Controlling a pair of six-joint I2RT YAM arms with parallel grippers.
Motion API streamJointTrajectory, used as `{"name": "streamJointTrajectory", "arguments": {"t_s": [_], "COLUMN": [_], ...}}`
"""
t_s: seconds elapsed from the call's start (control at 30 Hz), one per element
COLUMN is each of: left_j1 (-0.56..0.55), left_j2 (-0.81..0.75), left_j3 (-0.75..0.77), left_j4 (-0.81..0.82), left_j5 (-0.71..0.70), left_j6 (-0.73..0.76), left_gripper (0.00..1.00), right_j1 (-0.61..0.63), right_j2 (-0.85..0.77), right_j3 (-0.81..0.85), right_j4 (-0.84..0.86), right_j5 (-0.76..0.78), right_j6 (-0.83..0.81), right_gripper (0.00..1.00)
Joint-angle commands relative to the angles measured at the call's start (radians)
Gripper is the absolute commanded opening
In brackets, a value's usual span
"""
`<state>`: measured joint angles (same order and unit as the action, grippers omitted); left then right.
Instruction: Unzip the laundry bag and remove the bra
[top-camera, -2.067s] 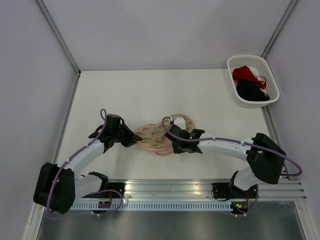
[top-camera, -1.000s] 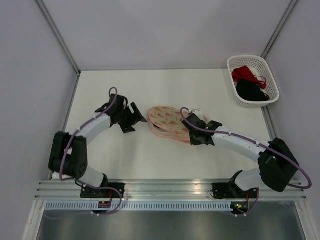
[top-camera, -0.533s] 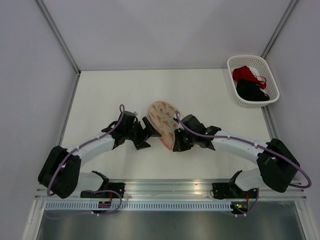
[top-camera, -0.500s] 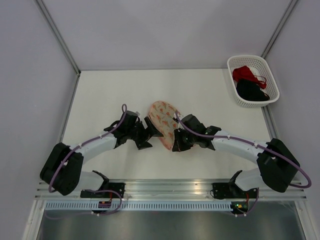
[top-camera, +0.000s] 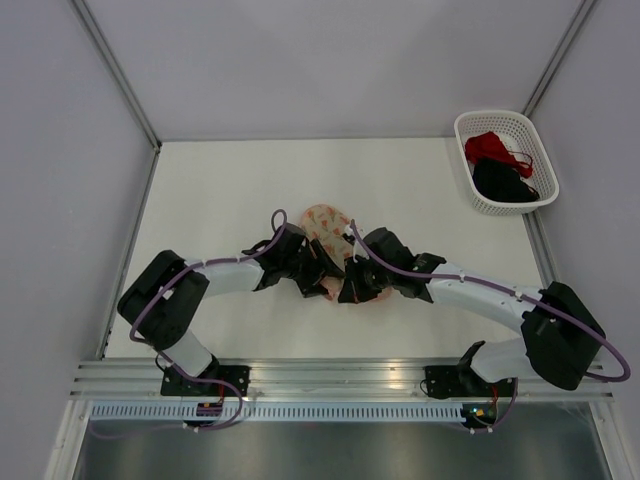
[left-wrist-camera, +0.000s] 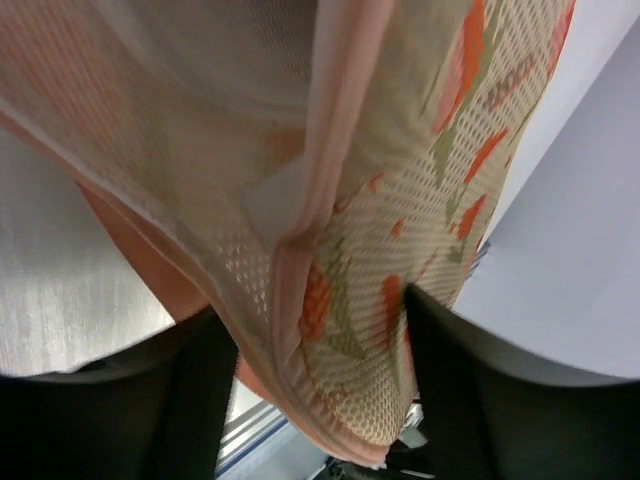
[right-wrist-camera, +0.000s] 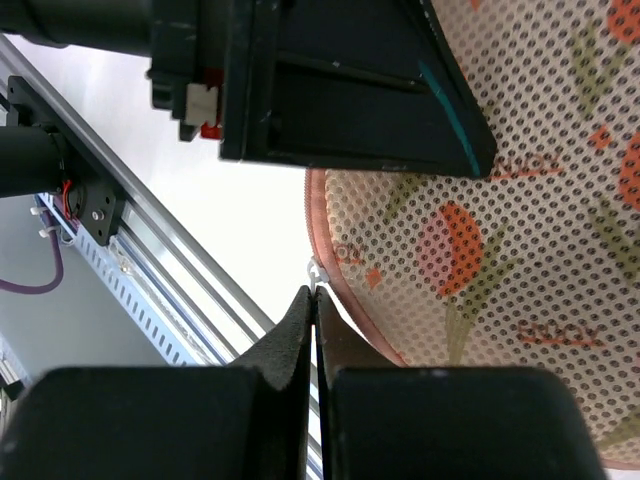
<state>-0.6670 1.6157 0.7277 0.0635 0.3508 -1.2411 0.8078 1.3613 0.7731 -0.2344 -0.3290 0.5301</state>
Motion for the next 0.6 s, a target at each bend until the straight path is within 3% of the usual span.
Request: {"name": "streamJointTrajectory", "arguments": {"t_s": [0.0, 0.03, 0.13, 0.33, 0.57], "left_j1": [-0.002, -0.002, 0.006, 0.053, 0.127], "left_j2": [0.010, 0.010, 0.013, 0.038, 0.101], "left_j3": [0.029, 0.033, 0.048, 0.064, 0.104], "left_j4": [0.055, 0.055, 0.042, 0.044, 0.009], "left_j5": [-0.055, -0.059, -0.081, -0.076, 0.060], "left_j6": [-0.041, -0.037, -0.024, 0.018, 0.173], "left_gripper": [0.63, 0.49, 0.27, 0.09, 0.02], "right_j1": [0.004, 0.004, 0.005, 0.007, 0.005], "right_j2": [-0.034, -0.036, -0.039, -0.053, -0.015], "right_j3": [-0.009, -0.009, -0.011, -0.054, -0.064], "right_j4": [0.032, 0.017, -0.031, -0.147, -0.304], "right_j5": [-0.018, -0.013, 0.010, 0.117, 0.309], "right_j6": [0.001, 0.001, -0.012, -0.027, 0.014], "right_gripper": [0.01, 0.01, 0.00, 0.00, 0.00]}}
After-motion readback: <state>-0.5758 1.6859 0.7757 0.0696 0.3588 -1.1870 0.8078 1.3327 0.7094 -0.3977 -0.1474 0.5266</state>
